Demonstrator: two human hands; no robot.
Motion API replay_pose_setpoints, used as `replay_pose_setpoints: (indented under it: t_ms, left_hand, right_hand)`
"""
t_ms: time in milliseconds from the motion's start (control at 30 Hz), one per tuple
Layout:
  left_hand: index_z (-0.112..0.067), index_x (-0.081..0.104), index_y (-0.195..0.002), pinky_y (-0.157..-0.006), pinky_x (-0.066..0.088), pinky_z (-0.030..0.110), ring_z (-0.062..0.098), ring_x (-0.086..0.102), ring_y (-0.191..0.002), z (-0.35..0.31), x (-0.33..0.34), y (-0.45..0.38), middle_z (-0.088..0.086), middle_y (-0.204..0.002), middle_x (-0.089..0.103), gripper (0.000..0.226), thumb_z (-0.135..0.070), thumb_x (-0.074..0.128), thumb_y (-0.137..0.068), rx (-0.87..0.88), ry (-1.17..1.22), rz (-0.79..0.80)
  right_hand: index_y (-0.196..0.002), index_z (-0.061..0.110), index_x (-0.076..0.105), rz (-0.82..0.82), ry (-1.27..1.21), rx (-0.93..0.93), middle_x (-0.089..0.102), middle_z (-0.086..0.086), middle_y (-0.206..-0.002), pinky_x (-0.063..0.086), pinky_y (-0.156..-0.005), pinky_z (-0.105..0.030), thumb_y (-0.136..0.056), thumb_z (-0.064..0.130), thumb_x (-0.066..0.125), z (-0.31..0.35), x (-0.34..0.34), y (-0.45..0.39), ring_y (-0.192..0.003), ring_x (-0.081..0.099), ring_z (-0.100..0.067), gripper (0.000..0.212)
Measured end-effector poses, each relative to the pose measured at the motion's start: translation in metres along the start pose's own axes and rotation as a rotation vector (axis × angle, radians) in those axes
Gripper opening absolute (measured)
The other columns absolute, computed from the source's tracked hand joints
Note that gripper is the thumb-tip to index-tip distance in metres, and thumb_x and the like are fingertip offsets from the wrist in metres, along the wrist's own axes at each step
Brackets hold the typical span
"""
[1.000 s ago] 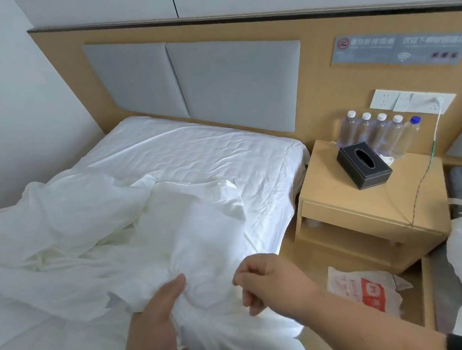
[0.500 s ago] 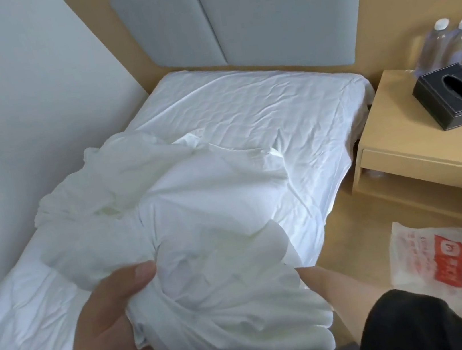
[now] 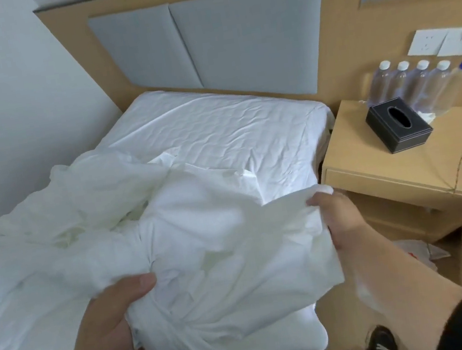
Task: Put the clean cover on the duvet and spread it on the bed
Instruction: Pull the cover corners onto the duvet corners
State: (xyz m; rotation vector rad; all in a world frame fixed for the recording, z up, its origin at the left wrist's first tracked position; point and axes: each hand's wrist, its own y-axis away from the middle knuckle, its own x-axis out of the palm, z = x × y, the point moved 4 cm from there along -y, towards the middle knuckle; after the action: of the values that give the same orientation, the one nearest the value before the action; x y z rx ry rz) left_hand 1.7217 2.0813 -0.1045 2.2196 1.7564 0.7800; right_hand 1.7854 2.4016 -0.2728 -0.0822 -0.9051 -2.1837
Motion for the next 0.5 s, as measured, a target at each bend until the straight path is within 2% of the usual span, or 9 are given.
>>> replay_pose_setpoints:
  t_ms: [67, 133, 167, 233, 333, 367, 433, 467, 500]
  left_hand:
    - [0.008, 0.074, -0.093, -0.055, 0.061, 0.044, 0.034, 0.075, -0.072, 0.007, 0.000, -0.013, 0.023, -0.086, 0.074, 0.038, -0.013, 0.056, -0.068, -0.034, 0.030, 0.036]
    - [0.003, 0.073, -0.110, -0.065, 0.062, 0.050, 0.038, 0.074, -0.086, 0.014, 0.009, -0.024, 0.024, -0.101, 0.074, 0.044, -0.014, 0.056, -0.072, -0.077, 0.042, 0.103]
    - [0.001, 0.074, -0.109, -0.065, 0.062, 0.052, 0.040, 0.074, -0.088, 0.016, 0.016, -0.028, 0.025, -0.103, 0.073, 0.042, -0.013, 0.058, -0.073, -0.080, 0.023, 0.130]
    - [0.002, 0.076, -0.098, -0.058, 0.060, 0.050, 0.041, 0.074, -0.080, 0.020, 0.032, -0.035, 0.027, -0.094, 0.073, 0.034, -0.010, 0.065, -0.067, -0.069, -0.025, 0.167]
    - [0.001, 0.078, -0.087, -0.058, 0.058, 0.049, 0.042, 0.073, -0.073, 0.030, 0.052, -0.035, 0.028, -0.086, 0.072, 0.034, -0.008, 0.074, -0.055, -0.078, -0.060, 0.184]
    - [-0.001, 0.079, -0.082, -0.056, 0.058, 0.047, 0.041, 0.073, -0.070, 0.032, 0.055, -0.034, 0.027, -0.082, 0.072, 0.027, -0.007, 0.073, -0.056, -0.076, -0.065, 0.173]
    - [-0.004, 0.078, -0.075, -0.055, 0.058, 0.045, 0.038, 0.072, -0.065, 0.035, 0.052, -0.032, 0.025, -0.077, 0.070, 0.015, -0.005, 0.070, -0.062, -0.092, -0.076, 0.131]
    - [-0.002, 0.076, -0.076, -0.058, 0.059, 0.046, 0.038, 0.071, -0.065, 0.036, 0.045, -0.033, 0.026, -0.079, 0.068, 0.016, -0.006, 0.069, -0.063, -0.106, -0.072, 0.094]
    - [0.001, 0.074, -0.081, -0.062, 0.059, 0.047, 0.038, 0.070, -0.067, 0.036, 0.037, -0.033, 0.028, -0.084, 0.066, 0.021, -0.006, 0.069, -0.062, -0.120, -0.062, 0.055]
  right_hand:
    - [-0.090, 0.004, 0.074, 0.200, 0.025, -0.311, 0.069, -0.022, -0.081, 0.056, -0.061, -0.041, -0.069, 0.007, 0.067, 0.076, -0.010, 0.054, -0.066, 0.069, -0.035, 0.022]
    - [-0.096, 0.004, 0.074, 0.439, 0.111, -0.434, 0.072, -0.018, -0.082, 0.058, -0.063, -0.041, -0.068, 0.006, 0.074, 0.109, -0.008, 0.114, -0.070, 0.071, -0.032, 0.028]
    - [-0.102, 0.002, 0.073, 0.554, 0.158, -0.400, 0.073, -0.017, -0.087, 0.059, -0.067, -0.042, -0.071, 0.006, 0.077, 0.110, -0.002, 0.134, -0.075, 0.072, -0.031, 0.032]
    - [-0.116, -0.003, 0.068, 0.746, 0.207, -0.242, 0.072, -0.019, -0.103, 0.057, -0.083, -0.043, -0.079, 0.009, 0.077, 0.090, 0.012, 0.160, -0.092, 0.070, -0.030, 0.040]
    - [-0.122, -0.009, 0.062, 0.792, 0.498, -0.082, 0.067, -0.008, -0.111, 0.047, -0.098, -0.035, -0.086, 0.026, 0.073, 0.060, 0.031, 0.169, -0.106, 0.062, -0.018, 0.051]
    - [-0.115, -0.003, 0.066, 0.805, 0.665, -0.093, 0.067, 0.000, -0.102, 0.045, -0.096, -0.032, -0.087, 0.033, 0.072, 0.052, 0.037, 0.168, -0.103, 0.060, -0.012, 0.046]
    - [-0.087, 0.008, 0.062, 0.832, 1.008, -0.076, 0.052, -0.005, -0.080, 0.039, -0.080, -0.036, -0.083, 0.051, 0.072, 0.035, 0.046, 0.162, -0.082, 0.052, -0.010, 0.044]
    - [-0.079, 0.012, 0.055, 0.833, 1.133, -0.046, 0.046, -0.003, -0.076, 0.035, -0.075, -0.039, -0.079, 0.055, 0.071, 0.027, 0.046, 0.157, -0.075, 0.048, -0.011, 0.045]
    - [-0.082, 0.015, 0.057, 0.844, 1.181, -0.034, 0.050, 0.005, -0.075, 0.036, -0.075, -0.039, -0.076, 0.051, 0.071, 0.022, 0.048, 0.151, -0.075, 0.051, -0.010, 0.039]
